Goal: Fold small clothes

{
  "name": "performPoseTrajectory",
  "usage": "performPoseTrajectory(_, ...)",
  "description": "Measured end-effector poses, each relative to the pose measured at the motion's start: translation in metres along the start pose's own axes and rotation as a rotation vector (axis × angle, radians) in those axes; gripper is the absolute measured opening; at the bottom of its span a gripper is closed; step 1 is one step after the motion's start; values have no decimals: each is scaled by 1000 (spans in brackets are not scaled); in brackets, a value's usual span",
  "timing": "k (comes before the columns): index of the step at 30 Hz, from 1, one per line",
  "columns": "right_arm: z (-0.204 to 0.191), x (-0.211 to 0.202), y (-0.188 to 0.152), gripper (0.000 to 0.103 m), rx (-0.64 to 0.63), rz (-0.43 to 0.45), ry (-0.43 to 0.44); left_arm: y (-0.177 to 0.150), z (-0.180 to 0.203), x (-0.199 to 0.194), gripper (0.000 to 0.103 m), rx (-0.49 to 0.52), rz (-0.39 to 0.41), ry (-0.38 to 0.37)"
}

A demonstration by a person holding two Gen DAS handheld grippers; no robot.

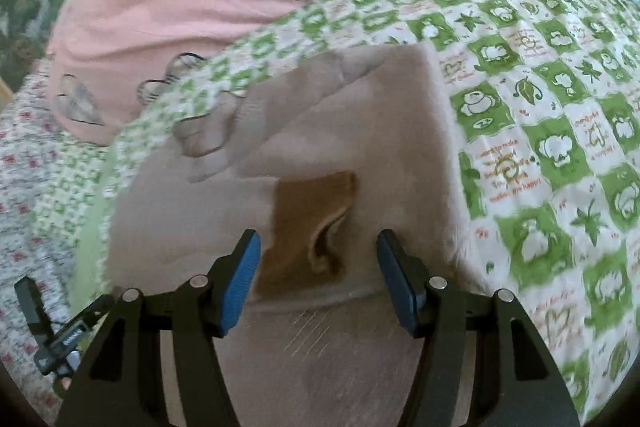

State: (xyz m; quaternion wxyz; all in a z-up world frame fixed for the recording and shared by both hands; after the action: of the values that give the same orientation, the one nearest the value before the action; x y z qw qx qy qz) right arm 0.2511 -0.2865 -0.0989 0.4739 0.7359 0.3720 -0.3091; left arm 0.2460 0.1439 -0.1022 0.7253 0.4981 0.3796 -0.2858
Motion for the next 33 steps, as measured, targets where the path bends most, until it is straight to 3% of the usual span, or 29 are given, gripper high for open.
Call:
performPoseTrajectory(3, -4, 6, 3, 60, -26, -3, 8, 5, 0, 16, 55, 19, -23, 14)
performPoseTrajectory(4, -7, 7, 5, 40, -35, 4, 11, 8, 5, 21, 55, 36, -25, 13)
performPoseTrajectory(5, -11, 10, 7, 12, -40, 0, 26, 11, 10, 25, 55, 52, -20, 13)
performPoseTrajectory(6, -15, 12, 10, 6, -38, -6, 41, 15, 15, 28, 52, 64, -10, 21)
performPoseTrajectory(7, -20, 10, 14, 7, -41, 2, 63, 20, 16, 31, 46, 66, -2, 36)
performPoseTrajectory(8, -28, 2, 20, 6, -58, 35, 80, 25, 16, 32, 26, 59, 4, 46)
performPoseTrajectory(9, -36, -13, 30, 6, -80, 90, 90, 29, 16, 31, 18, 41, 9, 37)
performPoseTrajectory(13, -42, -69, 52, 6, -117, 264, 86, 30, 12, 12, 17, -7, 79, 18)
performPoseTrajectory(20, -6, -17, 29, 6, -98, 112, 23, 12, 7, 18, 17, -51, 30, -8)
performPoseTrajectory(26, 7, -2, 18, 6, -105, 80, -27, 17, 5, 25, 17, -62, 19, -14)
performPoseTrajectory(28, 11, 6, 14, 6, -126, 31, -56, 16, 1, 26, 19, -84, 10, -25)
performPoseTrajectory(31, 16, 3, 12, 11, -104, 27, -61, 14, -4, 22, 20, -114, -14, -55)
performPoseTrajectory(33, 21, -9, 13, 17, -91, 42, -108, 10, -2, 11, 20, -92, -24, -73)
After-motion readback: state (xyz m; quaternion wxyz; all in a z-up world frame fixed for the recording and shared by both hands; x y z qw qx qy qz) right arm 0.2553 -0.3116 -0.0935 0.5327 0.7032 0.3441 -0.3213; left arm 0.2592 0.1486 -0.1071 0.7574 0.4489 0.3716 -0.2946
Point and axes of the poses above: each gripper's, at about its wrist camera, not at the fingertips, and x roughly the way its jaws point, z to its right, y to its top, the point moved 8 cm from there along x, roughly the way its jaws point, and after that the axes turned 8 degrees about -x, right-handed, at the moved point
